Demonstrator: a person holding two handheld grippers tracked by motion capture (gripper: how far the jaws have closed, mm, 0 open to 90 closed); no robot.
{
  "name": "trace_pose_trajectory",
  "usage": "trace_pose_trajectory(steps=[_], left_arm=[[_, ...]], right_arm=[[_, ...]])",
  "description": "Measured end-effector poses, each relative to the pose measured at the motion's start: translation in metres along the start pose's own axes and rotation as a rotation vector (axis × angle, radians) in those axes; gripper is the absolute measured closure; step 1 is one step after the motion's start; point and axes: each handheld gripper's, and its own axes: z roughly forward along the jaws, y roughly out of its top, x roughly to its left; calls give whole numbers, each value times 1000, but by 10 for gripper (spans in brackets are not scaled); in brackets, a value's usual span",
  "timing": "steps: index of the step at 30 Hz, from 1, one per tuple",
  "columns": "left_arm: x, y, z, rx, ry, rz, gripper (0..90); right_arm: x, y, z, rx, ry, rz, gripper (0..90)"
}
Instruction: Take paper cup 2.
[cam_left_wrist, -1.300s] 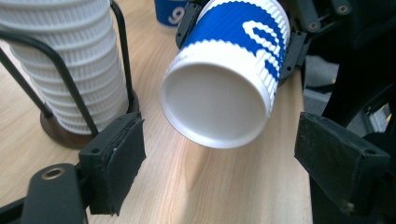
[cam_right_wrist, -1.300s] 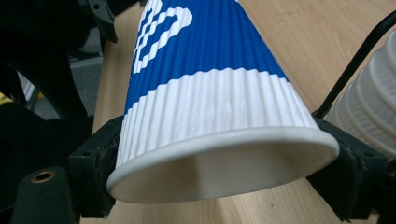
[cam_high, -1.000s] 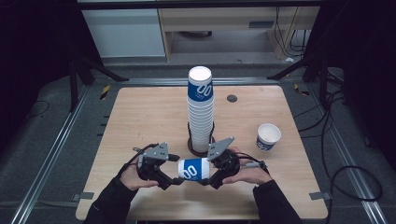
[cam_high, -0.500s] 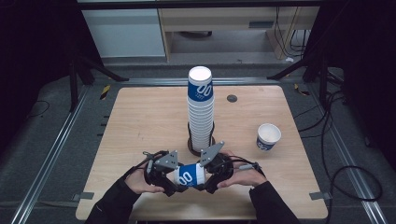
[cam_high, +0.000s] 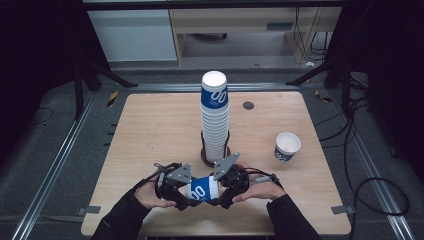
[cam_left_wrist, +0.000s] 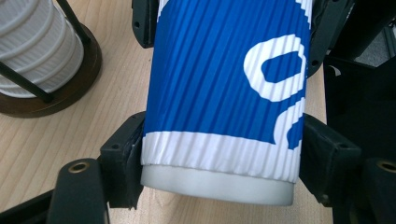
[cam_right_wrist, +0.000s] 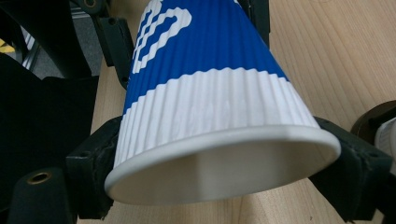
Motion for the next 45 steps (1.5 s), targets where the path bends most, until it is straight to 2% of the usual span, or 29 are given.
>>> trace_pose_trajectory(steps=[6,12,15,17,19,22,27,31,36,41,45], left_arm=[[5,-3,-3,-15,8,-25,263],[13,-9,-12,-51,25,-60,263],[19,-14,-20,-93,56,-93,262],[21,-16,-25,-148,80,-123,262],[22,-17,-30,-181,100,-132,262],[23,-17,-36,-252,94,-146,262],[19,-14,-41,-343,84,-148,262],[14,-10,-38,-354,68,-128,262],[8,-5,-29,-346,48,-104,262],[4,-2,-21,-329,25,-88,263],[0,0,-18,-317,25,-73,263]], right_arm=[[-2,0,-6,-39,-12,24,76],[-9,-1,-22,-109,-60,56,62],[-12,-3,-34,-152,-90,86,64],[-14,-5,-41,-177,-110,103,66],[-17,-6,-47,-206,-123,122,66],[-19,-8,-52,-246,-119,147,64],[-19,-8,-54,-271,-108,160,62],[-18,-7,-52,-282,-86,158,62],[-15,-4,-48,-318,-29,158,64],[-13,-1,-40,-316,4,156,66],[-12,0,-35,-309,25,157,71]])
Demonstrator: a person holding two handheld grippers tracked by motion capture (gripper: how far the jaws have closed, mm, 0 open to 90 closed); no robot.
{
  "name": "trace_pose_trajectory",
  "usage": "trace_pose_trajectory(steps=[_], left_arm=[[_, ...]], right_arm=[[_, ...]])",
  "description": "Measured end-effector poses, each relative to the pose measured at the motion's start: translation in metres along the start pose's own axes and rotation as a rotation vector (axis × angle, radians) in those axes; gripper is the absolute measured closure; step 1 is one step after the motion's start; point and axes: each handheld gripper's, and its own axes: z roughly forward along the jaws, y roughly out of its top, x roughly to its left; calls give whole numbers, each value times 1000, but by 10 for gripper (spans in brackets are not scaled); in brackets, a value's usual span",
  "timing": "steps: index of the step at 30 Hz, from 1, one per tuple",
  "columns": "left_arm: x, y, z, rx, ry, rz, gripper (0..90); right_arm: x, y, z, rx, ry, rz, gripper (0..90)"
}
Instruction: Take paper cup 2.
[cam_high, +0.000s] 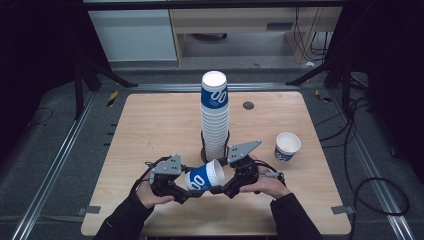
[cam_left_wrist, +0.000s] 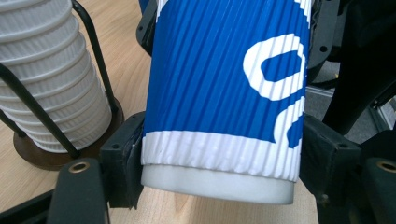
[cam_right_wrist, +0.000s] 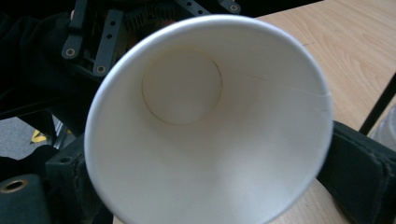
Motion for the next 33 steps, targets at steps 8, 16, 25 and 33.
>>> trace_pose_trajectory(steps=[8,16,25,33], left_arm=[[-1,0,1,12,1,6,263],[0,0,2,27,12,4,250],[3,1,-5,30,37,-1,167],[5,-1,0,132,76,15,127]], right_arm=[[1,-1,3,-17,23,4,117],[2,-1,2,-10,17,-12,138],[0,0,-5,-6,-11,-16,149],[-1,-1,-6,78,-57,-15,147]])
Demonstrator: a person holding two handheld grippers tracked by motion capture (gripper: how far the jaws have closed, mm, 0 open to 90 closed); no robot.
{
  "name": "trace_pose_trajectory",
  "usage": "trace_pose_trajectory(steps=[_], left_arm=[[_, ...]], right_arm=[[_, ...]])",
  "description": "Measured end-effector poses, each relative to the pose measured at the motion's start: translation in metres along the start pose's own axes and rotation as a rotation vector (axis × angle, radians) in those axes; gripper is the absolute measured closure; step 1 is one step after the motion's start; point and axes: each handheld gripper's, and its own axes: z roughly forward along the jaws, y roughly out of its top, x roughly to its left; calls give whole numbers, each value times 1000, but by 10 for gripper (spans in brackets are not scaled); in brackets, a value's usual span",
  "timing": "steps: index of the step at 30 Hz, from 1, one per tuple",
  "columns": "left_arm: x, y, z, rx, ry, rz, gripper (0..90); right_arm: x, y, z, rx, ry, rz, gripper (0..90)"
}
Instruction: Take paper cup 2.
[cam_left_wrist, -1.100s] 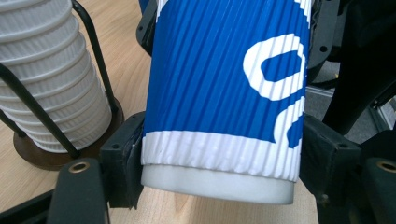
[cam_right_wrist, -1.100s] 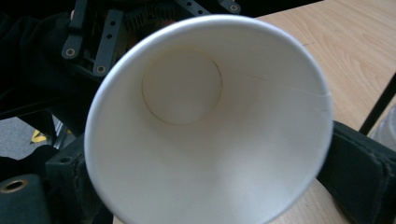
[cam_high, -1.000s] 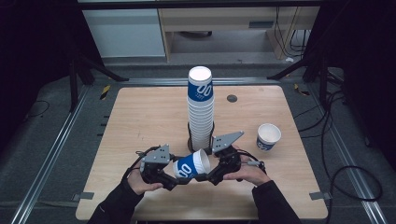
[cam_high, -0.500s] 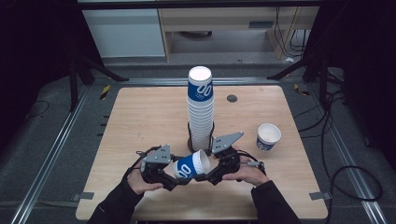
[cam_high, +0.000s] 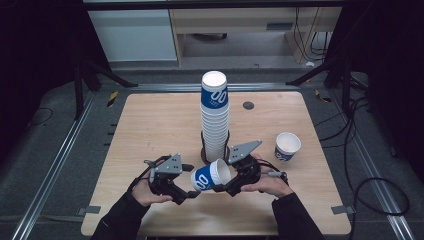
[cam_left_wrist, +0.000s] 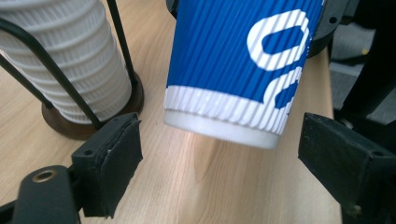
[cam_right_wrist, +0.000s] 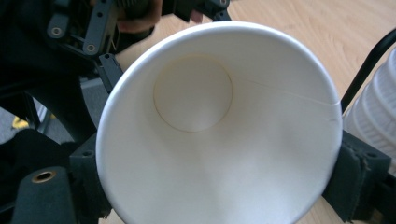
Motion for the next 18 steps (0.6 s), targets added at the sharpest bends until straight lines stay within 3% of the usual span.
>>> trace_pose_trajectory(steps=[7,18], left_arm=[[-4,-1,15,104,-8,31,119],[-9,-1,27,161,-13,55,183]], right_arm=[[3,-1,18,103,-17,-11,146],[9,3,29,110,5,-25,146]])
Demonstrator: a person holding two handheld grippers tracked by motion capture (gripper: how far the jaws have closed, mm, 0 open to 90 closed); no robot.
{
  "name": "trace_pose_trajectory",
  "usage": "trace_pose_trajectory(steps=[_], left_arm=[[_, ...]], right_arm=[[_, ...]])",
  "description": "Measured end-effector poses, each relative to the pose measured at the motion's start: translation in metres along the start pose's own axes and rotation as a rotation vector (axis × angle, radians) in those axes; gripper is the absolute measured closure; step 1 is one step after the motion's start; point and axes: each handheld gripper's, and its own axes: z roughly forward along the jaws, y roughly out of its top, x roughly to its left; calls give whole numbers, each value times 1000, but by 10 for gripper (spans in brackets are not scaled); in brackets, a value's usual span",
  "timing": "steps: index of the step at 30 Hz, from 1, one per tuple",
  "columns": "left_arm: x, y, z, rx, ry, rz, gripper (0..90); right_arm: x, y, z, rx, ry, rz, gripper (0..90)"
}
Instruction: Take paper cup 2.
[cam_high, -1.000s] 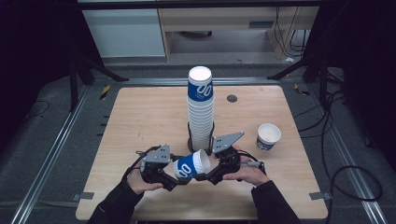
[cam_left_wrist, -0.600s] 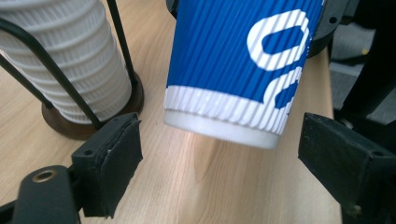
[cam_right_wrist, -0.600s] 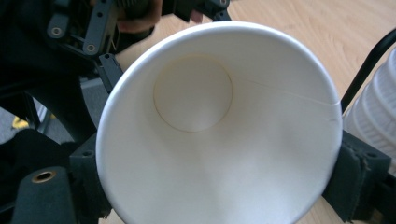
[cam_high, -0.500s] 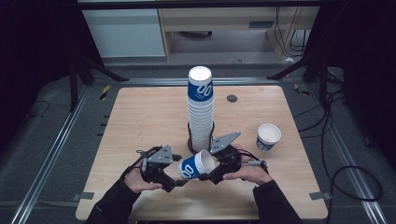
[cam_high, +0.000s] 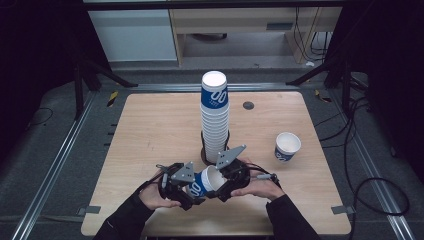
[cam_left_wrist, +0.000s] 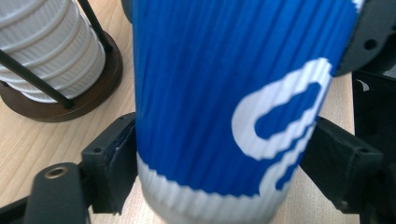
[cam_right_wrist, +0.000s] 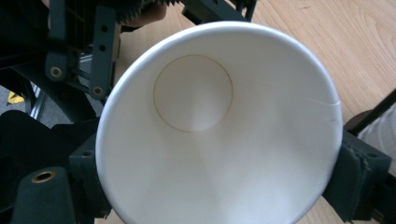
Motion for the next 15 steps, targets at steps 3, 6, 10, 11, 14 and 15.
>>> trace_pose_trajectory(steps=[3,6,10,11,14,15], left_arm=[[-1,0,1,3,3,-3,230],[0,0,2,8,-4,1,264],[0,-1,3,5,-9,-3,269],[-1,-1,3,2,-6,-3,270],[1,-1,-1,-13,2,-9,271],[1,-1,-1,-13,2,-9,271]], right_arm=[[1,1,1,-4,7,-1,146],[2,1,2,-2,9,-2,146],[1,1,2,0,14,-1,138],[1,0,3,-1,16,1,133],[1,0,1,-26,4,-3,120],[1,0,1,-26,4,-3,120]])
